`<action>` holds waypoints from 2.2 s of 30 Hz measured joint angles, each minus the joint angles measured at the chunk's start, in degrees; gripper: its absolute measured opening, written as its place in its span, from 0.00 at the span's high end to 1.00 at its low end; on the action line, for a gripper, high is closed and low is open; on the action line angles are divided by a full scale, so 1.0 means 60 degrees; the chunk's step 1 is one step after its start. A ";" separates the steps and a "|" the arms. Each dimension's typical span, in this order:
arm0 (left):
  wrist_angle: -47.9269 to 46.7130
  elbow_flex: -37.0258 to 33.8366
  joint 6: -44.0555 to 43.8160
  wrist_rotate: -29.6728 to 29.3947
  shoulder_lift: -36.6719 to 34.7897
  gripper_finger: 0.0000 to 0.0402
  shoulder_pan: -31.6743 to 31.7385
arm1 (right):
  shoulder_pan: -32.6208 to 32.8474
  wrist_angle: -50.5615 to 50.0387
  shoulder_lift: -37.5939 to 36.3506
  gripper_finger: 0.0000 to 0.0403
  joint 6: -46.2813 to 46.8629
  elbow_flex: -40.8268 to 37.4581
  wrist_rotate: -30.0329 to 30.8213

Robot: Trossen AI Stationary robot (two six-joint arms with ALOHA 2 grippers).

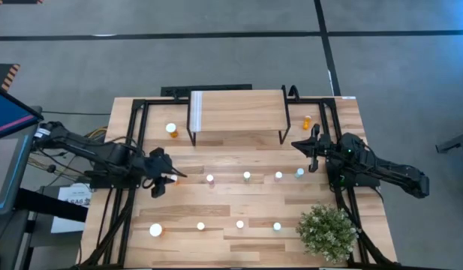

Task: Pick and place medicine bottles onto shelf by color
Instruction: Put the middle left small orange pill bottle on the shelf

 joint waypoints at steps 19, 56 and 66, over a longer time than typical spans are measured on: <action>-0.0254 0.0000 -0.0015 -0.0497 0.1306 0.39 -0.0203 | 0.0000 0.0000 0.0001 0.93 -0.0002 0.0001 0.0000; 0.0286 -0.0549 -0.1114 -0.0753 0.1715 0.40 -0.0203 | 0.0000 0.0000 0.0001 0.93 -0.0003 0.0002 0.0000; 0.0288 -0.0568 -0.1275 -0.1061 0.1715 0.49 -0.0203 | 0.0000 0.0000 0.0000 0.93 -0.0003 0.0003 0.0000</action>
